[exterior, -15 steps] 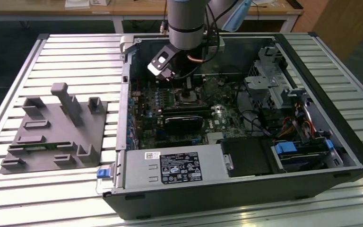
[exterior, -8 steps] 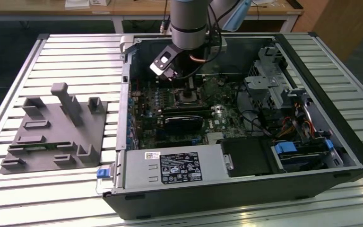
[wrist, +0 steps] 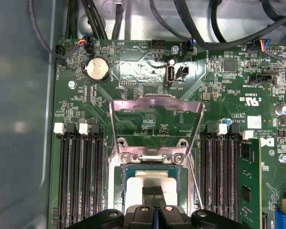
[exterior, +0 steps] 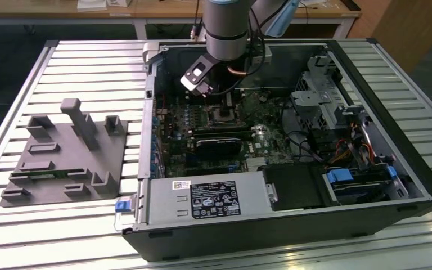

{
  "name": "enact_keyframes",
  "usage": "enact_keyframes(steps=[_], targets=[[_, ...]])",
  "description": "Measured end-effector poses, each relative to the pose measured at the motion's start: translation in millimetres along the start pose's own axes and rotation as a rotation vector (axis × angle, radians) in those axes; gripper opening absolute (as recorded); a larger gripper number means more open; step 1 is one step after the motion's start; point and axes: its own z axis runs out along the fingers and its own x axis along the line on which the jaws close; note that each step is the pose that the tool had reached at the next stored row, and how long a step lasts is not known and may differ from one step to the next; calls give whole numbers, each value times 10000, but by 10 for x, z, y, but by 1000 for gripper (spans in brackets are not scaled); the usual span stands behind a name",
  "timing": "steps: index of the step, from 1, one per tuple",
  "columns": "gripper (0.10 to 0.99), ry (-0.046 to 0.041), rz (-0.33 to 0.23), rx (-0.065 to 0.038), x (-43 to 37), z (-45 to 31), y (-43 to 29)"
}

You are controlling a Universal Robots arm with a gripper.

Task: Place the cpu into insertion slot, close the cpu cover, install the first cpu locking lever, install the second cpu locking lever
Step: 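Place the cpu into insertion slot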

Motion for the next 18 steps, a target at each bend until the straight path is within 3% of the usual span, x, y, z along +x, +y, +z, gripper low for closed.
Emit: enact_keyframes(steps=[18], targets=[[114,-2,0,1,0,28,-2]])
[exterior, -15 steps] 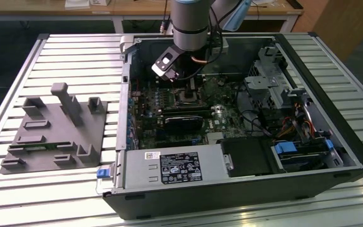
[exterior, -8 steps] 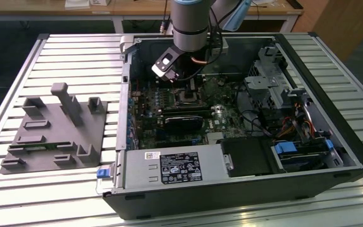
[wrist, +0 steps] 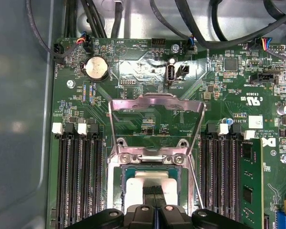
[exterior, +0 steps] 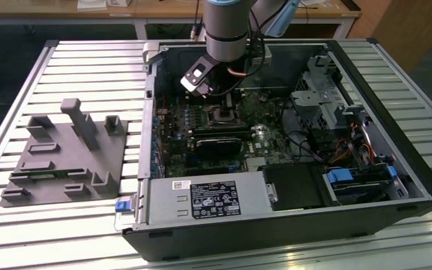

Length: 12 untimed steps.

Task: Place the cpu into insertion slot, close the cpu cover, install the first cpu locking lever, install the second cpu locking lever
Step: 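Place the cpu into insertion slot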

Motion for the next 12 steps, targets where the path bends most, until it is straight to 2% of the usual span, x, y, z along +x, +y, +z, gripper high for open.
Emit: enact_keyframes(steps=[6,12], targets=[[114,5,-1,-11,3,-11,3],[114,-9,0,-3,1,-142,9]])
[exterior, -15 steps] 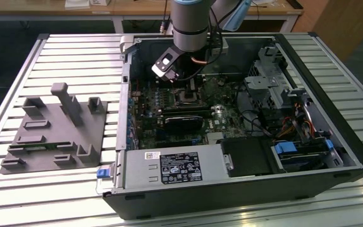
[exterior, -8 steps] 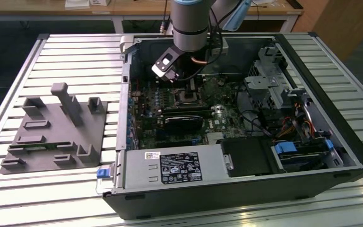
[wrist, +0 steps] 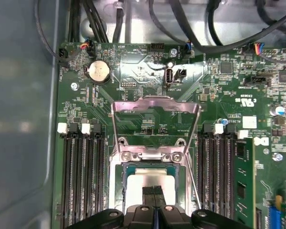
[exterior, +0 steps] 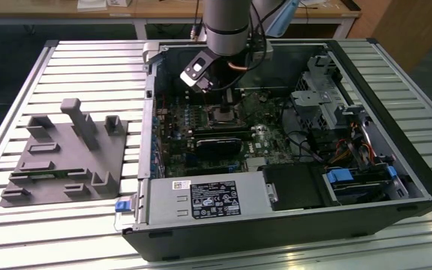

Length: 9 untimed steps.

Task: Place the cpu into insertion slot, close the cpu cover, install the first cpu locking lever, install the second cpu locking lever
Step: 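Place the cpu into insertion slot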

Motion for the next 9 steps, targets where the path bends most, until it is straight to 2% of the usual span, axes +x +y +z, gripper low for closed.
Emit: enact_keyframes(steps=[9], targets=[[114,0,-1,-8,0,-287,19]])
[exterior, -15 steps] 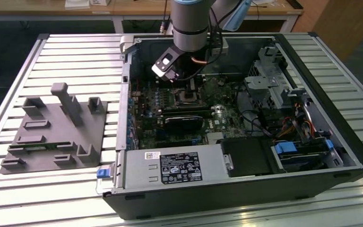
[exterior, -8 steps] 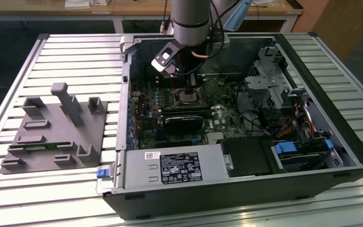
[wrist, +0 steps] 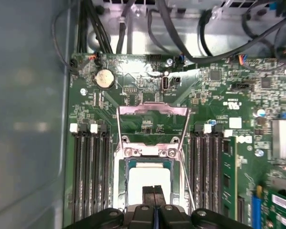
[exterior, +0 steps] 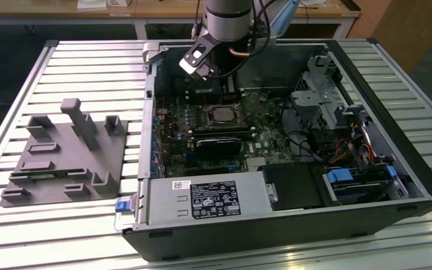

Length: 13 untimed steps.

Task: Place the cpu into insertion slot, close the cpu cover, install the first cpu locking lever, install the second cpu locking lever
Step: 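Place the cpu into insertion slot, then close the cpu cover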

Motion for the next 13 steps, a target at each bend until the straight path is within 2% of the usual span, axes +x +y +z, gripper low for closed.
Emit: enact_keyframes(steps=[3,13], targets=[[114,-1,1,-3,0,-61,4],[114,0,1,-4,0,-73,5]])
